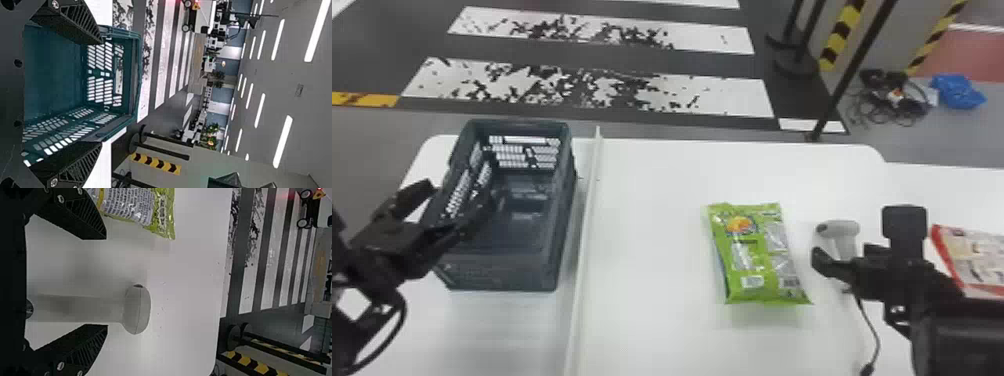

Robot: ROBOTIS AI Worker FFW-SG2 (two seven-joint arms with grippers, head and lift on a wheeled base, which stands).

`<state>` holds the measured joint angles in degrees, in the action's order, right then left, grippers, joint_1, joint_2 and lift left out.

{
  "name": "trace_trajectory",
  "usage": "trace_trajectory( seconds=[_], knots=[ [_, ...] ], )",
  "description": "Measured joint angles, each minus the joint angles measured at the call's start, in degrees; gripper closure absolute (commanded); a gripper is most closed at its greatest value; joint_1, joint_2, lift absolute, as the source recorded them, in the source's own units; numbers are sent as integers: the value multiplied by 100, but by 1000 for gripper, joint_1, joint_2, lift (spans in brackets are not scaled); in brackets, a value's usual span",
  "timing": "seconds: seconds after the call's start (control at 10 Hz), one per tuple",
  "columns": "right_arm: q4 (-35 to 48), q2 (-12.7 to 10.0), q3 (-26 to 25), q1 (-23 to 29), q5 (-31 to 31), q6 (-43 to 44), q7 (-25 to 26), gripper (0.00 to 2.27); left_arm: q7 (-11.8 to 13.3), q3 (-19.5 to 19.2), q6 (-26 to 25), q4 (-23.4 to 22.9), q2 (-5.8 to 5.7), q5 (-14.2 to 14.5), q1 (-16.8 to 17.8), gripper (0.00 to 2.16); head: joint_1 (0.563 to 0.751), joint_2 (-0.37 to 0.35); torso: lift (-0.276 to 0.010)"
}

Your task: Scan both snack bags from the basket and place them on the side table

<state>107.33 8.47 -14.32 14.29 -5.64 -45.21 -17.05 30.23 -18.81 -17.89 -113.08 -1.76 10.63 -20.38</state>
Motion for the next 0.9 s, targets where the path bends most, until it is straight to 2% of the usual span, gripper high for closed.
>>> trace_trajectory(
  seconds=[0.2,0.3,0.4,0.5,0.7,0.9],
  knots=[
    [-593,64,-4,-368,-135,61,-9,225,-24,18,-11,6,23,-9,16,87,695,-122,-75],
    [-876,93,-1,-541,-221,86,-17,485,-51,24,-20,-12,34,-9,16,87,695,-130,-75],
    [-1096,141,-1,-660,-305,110,-89,1123,-116,51,-32,-33,52,-14,14,87,695,-138,-75],
    [-1199,173,0,-708,-391,139,-135,2145,-212,94,-63,-60,67,-33,10,87,695,-147,-75],
    [-1229,184,-11,-710,-478,152,-43,2250,-550,233,-401,-251,126,-138,-12,87,695,-160,-75],
    [-1037,180,-47,-605,-481,133,-44,2250,-866,410,-889,-494,172,-302,-55,87,695,-175,-75]
  ],
)
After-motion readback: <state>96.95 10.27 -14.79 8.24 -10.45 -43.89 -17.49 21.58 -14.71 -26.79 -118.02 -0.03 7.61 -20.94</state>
